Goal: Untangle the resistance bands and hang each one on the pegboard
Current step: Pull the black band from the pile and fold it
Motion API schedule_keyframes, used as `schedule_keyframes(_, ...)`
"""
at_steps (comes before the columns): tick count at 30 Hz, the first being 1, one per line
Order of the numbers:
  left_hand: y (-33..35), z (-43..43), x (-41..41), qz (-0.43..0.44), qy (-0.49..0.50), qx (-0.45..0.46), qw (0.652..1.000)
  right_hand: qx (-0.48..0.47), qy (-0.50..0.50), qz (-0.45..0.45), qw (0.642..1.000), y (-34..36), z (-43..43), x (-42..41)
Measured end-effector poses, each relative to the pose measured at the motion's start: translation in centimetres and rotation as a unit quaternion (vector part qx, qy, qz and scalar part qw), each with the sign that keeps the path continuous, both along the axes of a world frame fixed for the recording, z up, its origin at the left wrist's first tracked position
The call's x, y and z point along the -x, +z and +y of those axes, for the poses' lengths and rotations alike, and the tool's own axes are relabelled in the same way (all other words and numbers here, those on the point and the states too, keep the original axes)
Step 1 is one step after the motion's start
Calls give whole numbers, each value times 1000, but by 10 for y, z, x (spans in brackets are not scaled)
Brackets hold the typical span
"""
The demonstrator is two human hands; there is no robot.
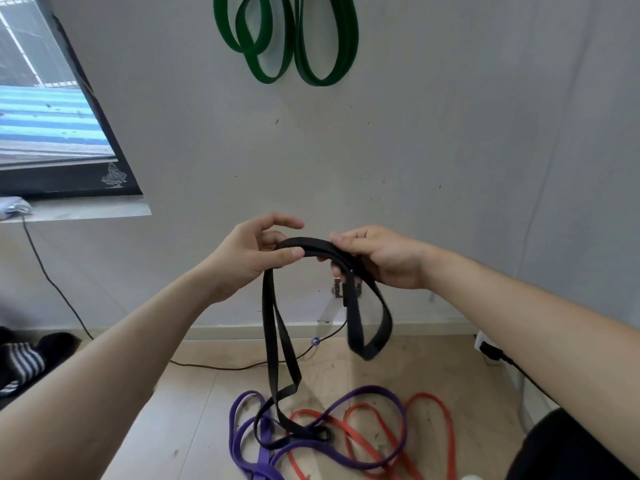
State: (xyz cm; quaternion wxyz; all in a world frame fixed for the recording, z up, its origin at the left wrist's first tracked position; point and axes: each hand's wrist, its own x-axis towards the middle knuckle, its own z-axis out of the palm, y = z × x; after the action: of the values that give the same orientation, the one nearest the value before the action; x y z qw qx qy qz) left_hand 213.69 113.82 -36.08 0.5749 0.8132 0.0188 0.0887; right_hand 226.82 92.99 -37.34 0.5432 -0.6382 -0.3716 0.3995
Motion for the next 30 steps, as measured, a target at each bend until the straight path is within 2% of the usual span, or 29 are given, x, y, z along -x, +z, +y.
schedule_keyframes(7, 0, -5, 0, -51, 2, -149, 988, -9, -11, 1, 1000, 2, -4, -4)
schedule_keyframes(11, -1, -5, -3, -68, 3, -262, 963, -1, -21, -25, 999, 6, -9, -6)
schedule_keyframes(18, 5, -12, -5, -71, -19, -339, 938, 7, -19, -89, 996, 4, -12, -11)
schedule_keyframes(22, 2, -13, -6, -61, -24, -323, 944, -1, -33, -113, 993, 8, -14, -8)
schedule_keyframes(26, 2, -8, -4, -39, -23, -251, 967, -16, -22, -38, 999, 13, -17, -4)
schedule_keyframes(30, 0, -12, -1, -31, -41, -177, 983, 9, -17, 1, 1000, 14, -18, 3)
